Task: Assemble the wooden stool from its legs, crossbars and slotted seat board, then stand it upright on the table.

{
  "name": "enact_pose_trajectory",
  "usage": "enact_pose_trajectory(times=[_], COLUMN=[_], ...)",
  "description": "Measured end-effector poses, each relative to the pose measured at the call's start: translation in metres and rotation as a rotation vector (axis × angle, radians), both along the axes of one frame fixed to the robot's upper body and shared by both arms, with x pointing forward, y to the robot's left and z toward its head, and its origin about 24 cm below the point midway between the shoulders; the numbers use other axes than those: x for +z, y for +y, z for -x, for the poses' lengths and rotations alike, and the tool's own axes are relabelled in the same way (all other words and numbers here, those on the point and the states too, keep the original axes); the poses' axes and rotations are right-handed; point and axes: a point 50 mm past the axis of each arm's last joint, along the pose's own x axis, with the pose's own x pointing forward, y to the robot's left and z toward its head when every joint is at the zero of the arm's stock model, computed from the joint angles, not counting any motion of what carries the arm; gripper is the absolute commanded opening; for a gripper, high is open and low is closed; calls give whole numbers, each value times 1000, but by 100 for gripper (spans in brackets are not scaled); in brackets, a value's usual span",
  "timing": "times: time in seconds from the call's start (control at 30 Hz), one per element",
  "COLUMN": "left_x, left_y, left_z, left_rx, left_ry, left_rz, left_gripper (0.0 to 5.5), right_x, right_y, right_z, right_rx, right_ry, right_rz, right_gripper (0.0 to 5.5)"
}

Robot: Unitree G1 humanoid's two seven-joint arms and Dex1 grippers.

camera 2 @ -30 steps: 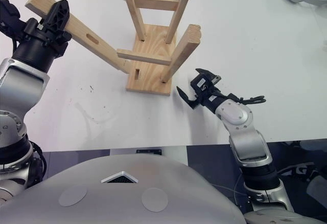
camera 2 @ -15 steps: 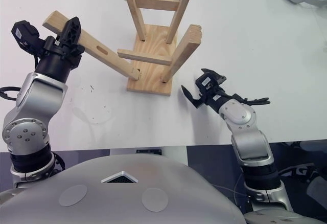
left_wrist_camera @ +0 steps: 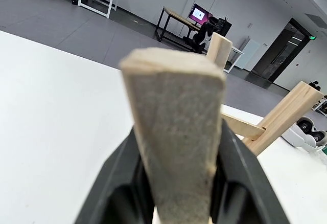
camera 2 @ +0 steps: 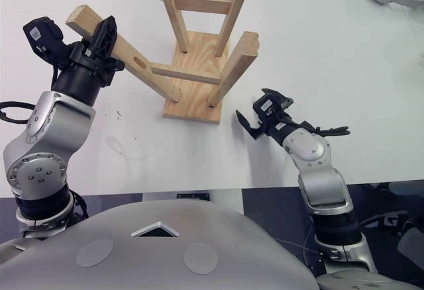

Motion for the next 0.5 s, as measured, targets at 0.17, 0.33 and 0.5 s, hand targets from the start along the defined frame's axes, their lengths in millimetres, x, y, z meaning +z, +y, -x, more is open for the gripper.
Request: enact_pose_trajectory(times=[0.17, 0.33, 0.5], left_x=[4, 6, 5], left_y=[-9, -17, -21], left_z=[6, 9, 10], left_rx=[-37, -54, -42], left_ry=[-34, -64, -63], left_rz=[-81, -152, -193], left_gripper=[104, 104, 104], right_x=[0, 1, 4], right_y=[0, 4, 9], right_z=[0, -3, -6], right_rx=[-8, 0, 5], right_ry=[13, 15, 12], right_rz=[0, -4, -16], right_gripper=[454, 454, 454])
